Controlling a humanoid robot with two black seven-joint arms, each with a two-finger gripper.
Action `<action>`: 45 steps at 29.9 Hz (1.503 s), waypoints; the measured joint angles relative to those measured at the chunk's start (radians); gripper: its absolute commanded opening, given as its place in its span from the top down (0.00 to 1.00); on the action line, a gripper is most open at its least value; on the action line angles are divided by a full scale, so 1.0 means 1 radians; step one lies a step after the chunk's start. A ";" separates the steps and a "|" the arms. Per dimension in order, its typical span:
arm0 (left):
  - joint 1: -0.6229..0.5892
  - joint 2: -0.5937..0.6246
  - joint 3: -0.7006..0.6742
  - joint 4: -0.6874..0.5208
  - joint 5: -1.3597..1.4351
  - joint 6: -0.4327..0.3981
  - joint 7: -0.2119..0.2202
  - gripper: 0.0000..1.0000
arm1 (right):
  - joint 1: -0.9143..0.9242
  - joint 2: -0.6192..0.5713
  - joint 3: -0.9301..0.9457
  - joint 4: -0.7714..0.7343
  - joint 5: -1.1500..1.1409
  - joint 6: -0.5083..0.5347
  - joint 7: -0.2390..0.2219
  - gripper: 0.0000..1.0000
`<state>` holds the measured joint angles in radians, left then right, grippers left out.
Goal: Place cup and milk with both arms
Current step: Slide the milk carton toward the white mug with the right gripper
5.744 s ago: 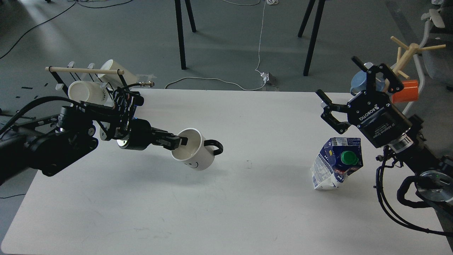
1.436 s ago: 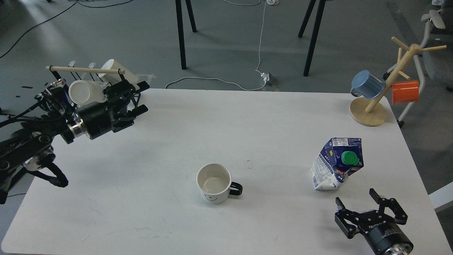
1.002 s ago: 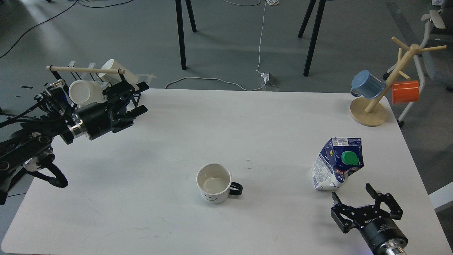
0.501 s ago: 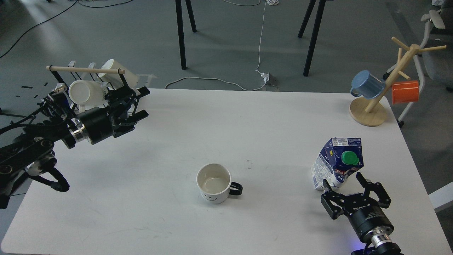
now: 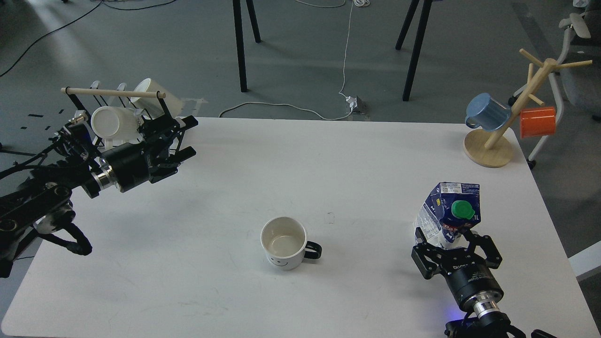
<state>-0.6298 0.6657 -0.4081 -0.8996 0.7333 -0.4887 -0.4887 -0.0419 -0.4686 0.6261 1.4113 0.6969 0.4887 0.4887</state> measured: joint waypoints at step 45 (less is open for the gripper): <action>0.028 -0.023 -0.001 0.042 -0.002 0.000 0.000 0.02 | -0.018 0.005 0.020 0.043 -0.127 0.000 0.000 0.65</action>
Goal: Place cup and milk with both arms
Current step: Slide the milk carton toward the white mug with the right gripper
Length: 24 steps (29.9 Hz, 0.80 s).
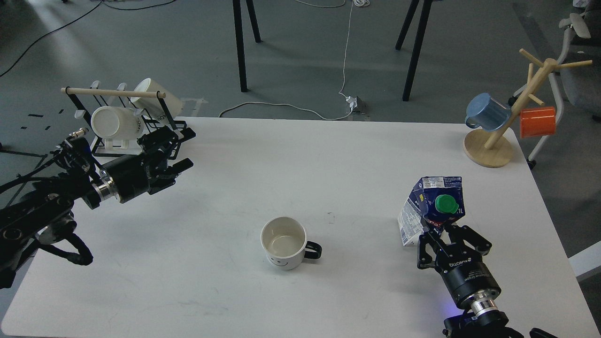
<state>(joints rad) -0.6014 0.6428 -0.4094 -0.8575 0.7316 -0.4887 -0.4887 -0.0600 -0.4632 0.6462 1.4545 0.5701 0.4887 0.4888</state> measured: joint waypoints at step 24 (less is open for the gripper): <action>0.002 -0.003 0.001 0.000 0.000 0.000 0.000 0.02 | -0.065 0.193 -0.077 0.000 -0.242 0.000 0.000 0.64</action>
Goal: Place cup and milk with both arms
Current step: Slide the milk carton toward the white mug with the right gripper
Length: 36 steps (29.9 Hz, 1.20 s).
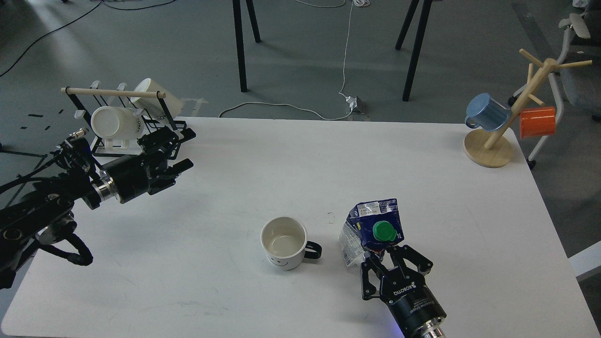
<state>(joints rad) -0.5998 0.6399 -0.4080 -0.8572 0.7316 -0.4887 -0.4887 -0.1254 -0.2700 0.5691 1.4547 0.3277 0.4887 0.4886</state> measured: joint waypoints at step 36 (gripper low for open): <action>0.001 -0.011 0.001 0.009 0.000 0.000 0.000 0.02 | -0.011 0.000 0.000 -0.025 0.004 0.000 0.000 0.00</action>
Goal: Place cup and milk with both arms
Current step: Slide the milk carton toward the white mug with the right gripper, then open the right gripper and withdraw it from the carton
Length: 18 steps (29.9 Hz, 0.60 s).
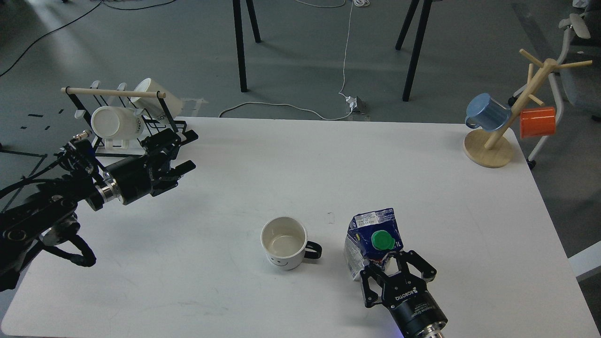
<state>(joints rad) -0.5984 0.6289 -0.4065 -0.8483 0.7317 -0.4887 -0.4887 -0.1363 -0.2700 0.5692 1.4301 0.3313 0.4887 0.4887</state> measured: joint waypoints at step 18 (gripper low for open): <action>0.000 0.001 -0.002 -0.002 0.000 0.000 0.000 0.02 | -0.037 -0.045 0.010 0.051 -0.003 0.000 0.000 0.00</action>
<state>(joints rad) -0.5984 0.6303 -0.4081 -0.8499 0.7317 -0.4887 -0.4887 -0.1730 -0.3154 0.5790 1.4814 0.3282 0.4887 0.4887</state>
